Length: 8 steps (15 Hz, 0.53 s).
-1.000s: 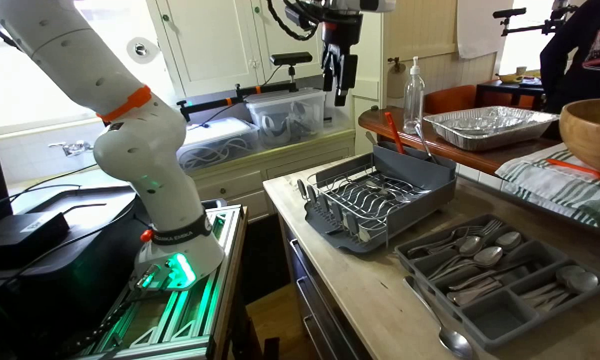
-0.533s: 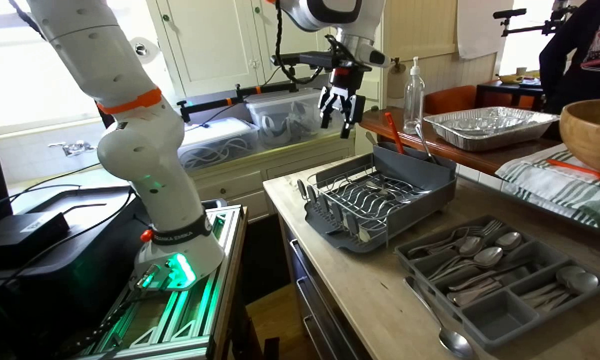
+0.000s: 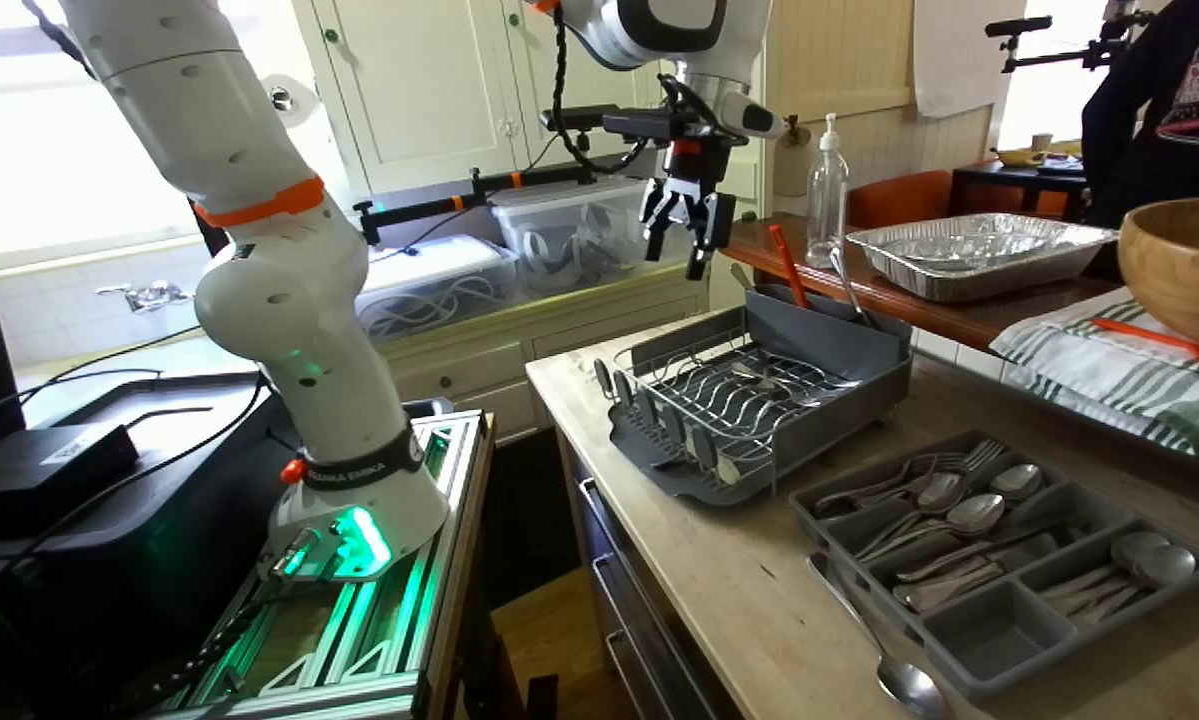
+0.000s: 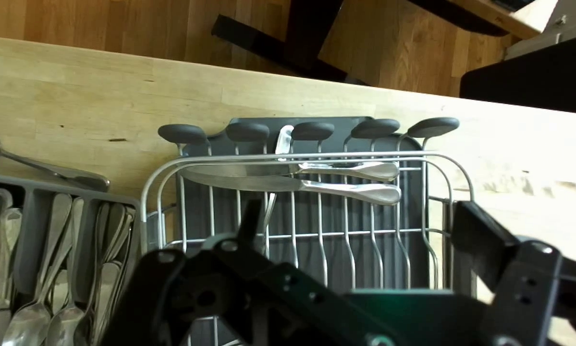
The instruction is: Remove two forks from the drying rack and put them on the left side of the utensil holder
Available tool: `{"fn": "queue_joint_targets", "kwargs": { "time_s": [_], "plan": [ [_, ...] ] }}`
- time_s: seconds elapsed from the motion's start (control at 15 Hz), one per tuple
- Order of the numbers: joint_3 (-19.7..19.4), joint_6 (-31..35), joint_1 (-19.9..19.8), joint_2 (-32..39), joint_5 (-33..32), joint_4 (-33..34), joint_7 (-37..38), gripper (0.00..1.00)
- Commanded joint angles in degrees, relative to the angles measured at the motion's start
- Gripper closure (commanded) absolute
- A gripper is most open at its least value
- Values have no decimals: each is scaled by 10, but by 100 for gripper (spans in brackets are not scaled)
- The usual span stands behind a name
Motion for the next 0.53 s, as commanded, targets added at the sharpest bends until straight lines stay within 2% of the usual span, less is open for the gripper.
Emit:
{"fn": "queue_joint_targets", "kwargs": {
  "time_s": [0.0, 0.33, 0.47],
  "plan": [
    [0, 33, 11, 26, -17, -3, -82, 0],
    [8, 120, 18, 119, -33, 31, -208, 0],
    [24, 141, 26, 169, -55, 62, -230, 0]
  ]
}}
